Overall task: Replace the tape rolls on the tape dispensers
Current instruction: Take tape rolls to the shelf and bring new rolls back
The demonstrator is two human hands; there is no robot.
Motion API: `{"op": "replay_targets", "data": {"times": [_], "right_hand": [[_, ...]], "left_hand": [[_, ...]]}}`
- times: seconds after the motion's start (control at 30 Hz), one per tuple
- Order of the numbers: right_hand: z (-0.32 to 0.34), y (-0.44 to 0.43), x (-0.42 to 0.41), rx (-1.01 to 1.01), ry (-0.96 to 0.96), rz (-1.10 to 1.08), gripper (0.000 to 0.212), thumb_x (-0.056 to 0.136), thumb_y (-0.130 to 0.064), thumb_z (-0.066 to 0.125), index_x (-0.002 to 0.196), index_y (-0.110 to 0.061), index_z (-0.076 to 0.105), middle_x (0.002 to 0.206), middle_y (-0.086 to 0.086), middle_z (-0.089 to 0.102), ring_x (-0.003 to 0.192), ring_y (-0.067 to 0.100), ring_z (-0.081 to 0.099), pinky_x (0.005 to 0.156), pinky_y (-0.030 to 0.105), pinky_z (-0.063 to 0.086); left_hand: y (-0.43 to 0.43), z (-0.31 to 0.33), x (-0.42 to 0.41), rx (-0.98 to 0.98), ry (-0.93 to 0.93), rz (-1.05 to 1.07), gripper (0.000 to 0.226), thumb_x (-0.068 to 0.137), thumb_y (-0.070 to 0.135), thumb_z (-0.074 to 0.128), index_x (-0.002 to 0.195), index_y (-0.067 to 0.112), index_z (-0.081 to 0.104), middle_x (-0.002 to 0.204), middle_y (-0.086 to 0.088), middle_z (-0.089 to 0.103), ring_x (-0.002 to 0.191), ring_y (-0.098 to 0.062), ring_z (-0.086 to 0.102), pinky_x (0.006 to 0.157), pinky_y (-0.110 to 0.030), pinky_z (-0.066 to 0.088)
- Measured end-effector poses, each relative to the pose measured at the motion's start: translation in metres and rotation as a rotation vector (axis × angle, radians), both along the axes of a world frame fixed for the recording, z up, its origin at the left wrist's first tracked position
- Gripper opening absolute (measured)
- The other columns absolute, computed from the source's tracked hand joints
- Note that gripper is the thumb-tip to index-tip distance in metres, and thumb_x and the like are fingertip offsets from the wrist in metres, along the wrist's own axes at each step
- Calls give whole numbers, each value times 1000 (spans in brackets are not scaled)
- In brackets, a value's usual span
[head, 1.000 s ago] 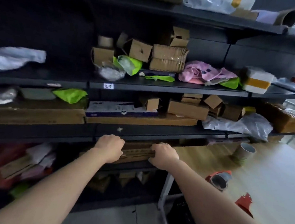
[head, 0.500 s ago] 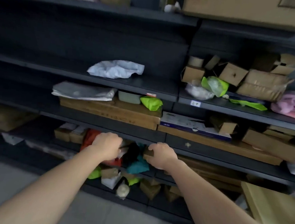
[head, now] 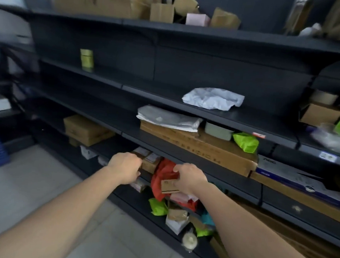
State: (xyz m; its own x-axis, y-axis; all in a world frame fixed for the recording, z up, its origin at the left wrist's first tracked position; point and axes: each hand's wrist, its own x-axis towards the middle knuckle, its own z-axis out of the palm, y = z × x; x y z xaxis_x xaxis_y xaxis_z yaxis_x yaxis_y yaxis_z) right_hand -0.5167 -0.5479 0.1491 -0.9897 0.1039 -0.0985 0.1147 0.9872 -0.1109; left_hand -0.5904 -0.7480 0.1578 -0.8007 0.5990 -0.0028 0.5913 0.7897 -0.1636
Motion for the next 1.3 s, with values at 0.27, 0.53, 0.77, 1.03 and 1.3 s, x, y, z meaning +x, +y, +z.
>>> {"op": "replay_targets", "data": {"times": [0.27,0.53,0.77,1.03,1.3], "right_hand": [[10,-65,-95,14,-9,162,44,88,-35,58,128,-17,54,129,10,52,121,32,47,92,41,45],[25,-113,-224,9,20,312,53,90,-35,58,140,-21,45,137,7,48,126,28,44,98,41,47],[41,-153,-328,6,62,394,54,90,-39,60,139,-22,45,134,6,50,120,25,49,94,40,50],[47,-216,-427,7,45,453,55,91,-37,61,140,-21,44,137,6,49,122,25,49,96,40,49],[63,-295,-538,-24,77,412,53,91,-35,61,139,-22,45,136,5,51,120,23,51,95,36,49]], "left_hand": [[-68,7,-65,-3,-10,139,25,94,35,47,106,17,58,105,-3,60,98,-23,58,79,-40,53],[-118,13,-167,1,53,251,26,94,36,47,103,16,60,106,-3,62,96,-22,58,74,-36,51],[-164,24,-252,31,70,360,26,92,32,50,108,16,62,108,-3,63,99,-22,60,78,-36,54],[-227,29,-342,78,127,415,24,90,32,51,104,16,61,106,-3,63,99,-24,60,74,-35,51],[-299,43,-461,88,143,381,21,89,29,54,106,18,60,105,-1,62,98,-22,59,75,-38,54]]}}
